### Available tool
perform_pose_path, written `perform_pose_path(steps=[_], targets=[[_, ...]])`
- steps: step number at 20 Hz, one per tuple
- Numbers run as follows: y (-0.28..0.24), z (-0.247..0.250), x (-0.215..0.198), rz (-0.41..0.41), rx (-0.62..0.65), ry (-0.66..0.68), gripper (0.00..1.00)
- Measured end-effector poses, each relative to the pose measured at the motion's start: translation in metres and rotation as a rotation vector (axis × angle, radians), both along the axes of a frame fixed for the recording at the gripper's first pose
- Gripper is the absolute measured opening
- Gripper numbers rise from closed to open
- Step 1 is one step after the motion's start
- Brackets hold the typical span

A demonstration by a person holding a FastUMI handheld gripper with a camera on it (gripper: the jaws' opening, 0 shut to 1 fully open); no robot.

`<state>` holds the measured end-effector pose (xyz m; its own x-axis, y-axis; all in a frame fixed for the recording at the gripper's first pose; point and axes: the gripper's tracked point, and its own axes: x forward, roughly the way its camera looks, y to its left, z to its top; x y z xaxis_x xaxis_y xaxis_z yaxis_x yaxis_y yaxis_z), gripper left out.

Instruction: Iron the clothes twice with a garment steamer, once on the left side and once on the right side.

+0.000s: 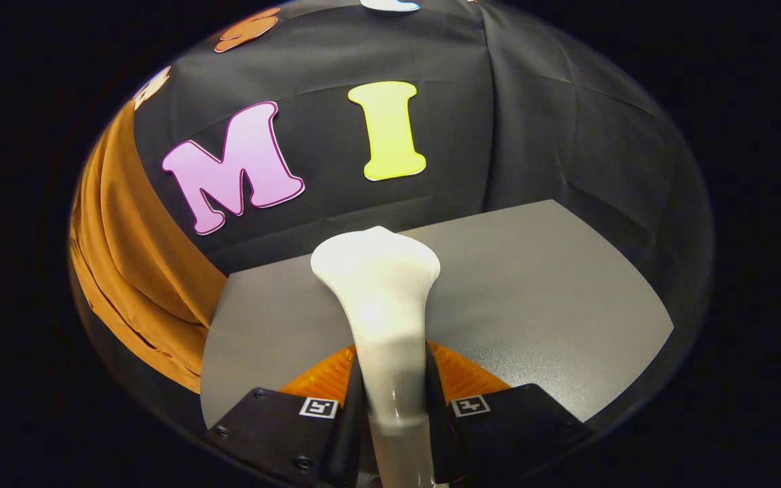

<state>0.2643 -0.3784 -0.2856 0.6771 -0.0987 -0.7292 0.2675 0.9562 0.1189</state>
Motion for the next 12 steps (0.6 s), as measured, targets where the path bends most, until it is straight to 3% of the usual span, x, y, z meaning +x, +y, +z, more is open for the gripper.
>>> perform_pose_path(steps=[12], targets=[[0.028,0.094,-0.038,-0.07,-0.063,-0.232,0.45]])
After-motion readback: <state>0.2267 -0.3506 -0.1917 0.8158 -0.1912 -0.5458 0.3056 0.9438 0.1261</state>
